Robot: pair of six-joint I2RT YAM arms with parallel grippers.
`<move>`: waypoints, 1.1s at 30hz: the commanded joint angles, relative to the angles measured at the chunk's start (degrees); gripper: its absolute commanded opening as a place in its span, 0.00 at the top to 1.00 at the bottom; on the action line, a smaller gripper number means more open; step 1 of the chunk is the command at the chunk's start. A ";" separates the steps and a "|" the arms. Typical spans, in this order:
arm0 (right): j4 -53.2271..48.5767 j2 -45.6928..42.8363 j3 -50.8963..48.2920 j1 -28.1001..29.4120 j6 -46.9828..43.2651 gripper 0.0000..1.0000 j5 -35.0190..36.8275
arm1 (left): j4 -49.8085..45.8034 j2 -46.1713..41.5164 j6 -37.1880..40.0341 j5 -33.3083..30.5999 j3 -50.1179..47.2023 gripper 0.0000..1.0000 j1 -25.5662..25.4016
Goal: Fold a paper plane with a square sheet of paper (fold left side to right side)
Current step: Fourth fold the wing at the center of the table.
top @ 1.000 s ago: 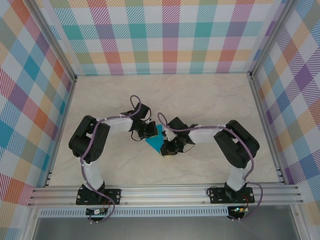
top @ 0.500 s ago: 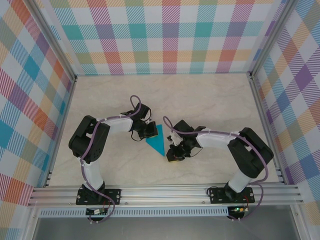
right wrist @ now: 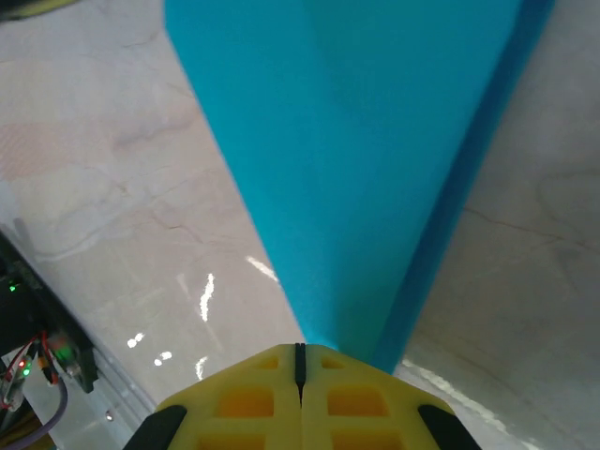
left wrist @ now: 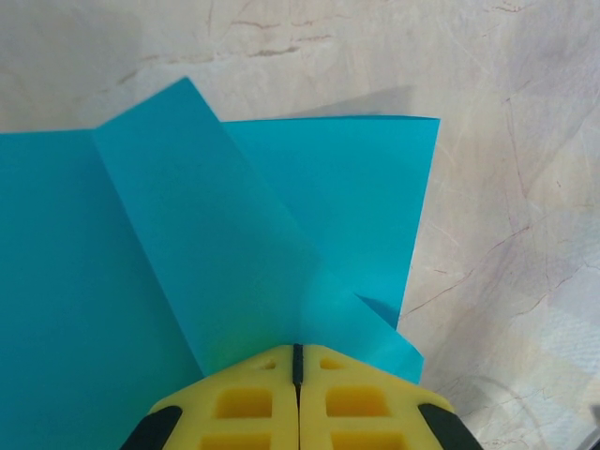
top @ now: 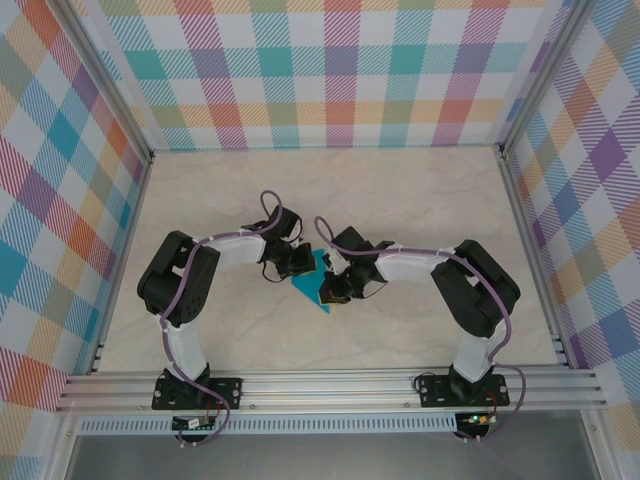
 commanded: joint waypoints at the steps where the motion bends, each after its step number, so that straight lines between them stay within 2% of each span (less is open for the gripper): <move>1: 1.44 0.25 -2.50 -0.57 1.85 1.00 1.65 | -6.36 0.84 0.46 -5.32 -2.01 0.95 0.07; 6: 1.73 2.29 -5.32 -0.55 2.96 1.00 1.00 | -7.00 1.07 1.07 -6.01 -1.28 0.94 0.08; 11: -3.46 2.68 -5.43 -0.59 2.59 1.00 1.66 | -8.13 2.61 2.90 -6.86 1.04 0.94 1.17; 33: -10.70 5.97 -2.84 0.57 1.59 1.00 5.00 | -13.87 13.33 10.76 -3.38 15.82 0.90 12.06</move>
